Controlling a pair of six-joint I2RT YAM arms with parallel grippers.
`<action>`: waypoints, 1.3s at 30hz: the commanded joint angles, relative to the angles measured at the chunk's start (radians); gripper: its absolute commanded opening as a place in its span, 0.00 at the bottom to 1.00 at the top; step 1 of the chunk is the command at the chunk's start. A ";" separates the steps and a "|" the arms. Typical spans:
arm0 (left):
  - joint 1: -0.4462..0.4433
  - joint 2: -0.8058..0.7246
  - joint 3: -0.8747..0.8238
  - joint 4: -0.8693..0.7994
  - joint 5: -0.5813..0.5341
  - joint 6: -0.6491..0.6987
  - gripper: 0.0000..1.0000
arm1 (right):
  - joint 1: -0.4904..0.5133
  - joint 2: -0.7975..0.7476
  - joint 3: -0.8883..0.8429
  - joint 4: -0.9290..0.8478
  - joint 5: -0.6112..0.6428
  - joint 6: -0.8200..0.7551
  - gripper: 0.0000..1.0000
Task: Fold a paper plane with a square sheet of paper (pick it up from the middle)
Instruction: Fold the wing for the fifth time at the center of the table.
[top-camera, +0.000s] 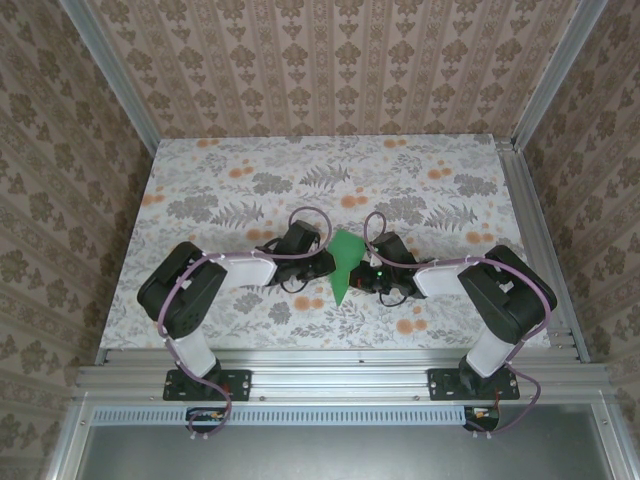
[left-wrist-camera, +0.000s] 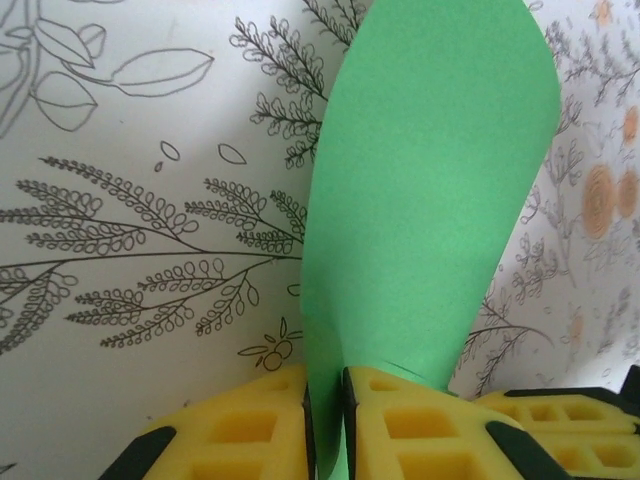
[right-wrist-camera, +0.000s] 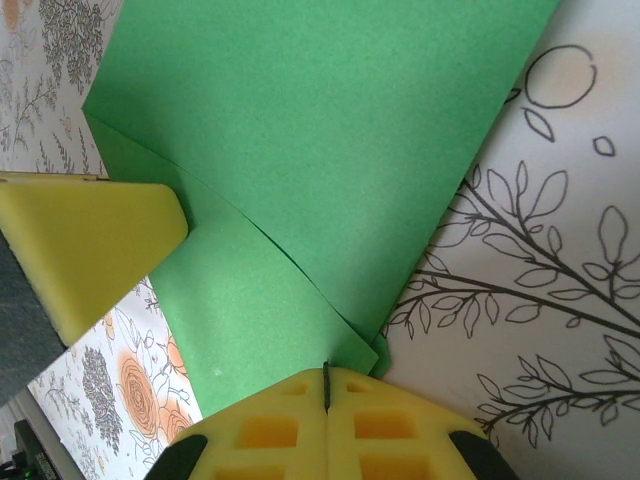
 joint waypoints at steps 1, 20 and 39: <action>-0.018 -0.027 0.049 -0.103 -0.045 0.081 0.14 | -0.012 0.027 -0.039 -0.147 0.069 -0.021 0.00; -0.068 0.028 0.156 -0.165 -0.013 0.141 0.11 | -0.026 0.005 -0.039 -0.161 0.070 -0.035 0.00; -0.096 0.116 0.212 -0.140 0.038 0.133 0.11 | -0.029 -0.006 -0.054 -0.126 0.062 -0.031 0.00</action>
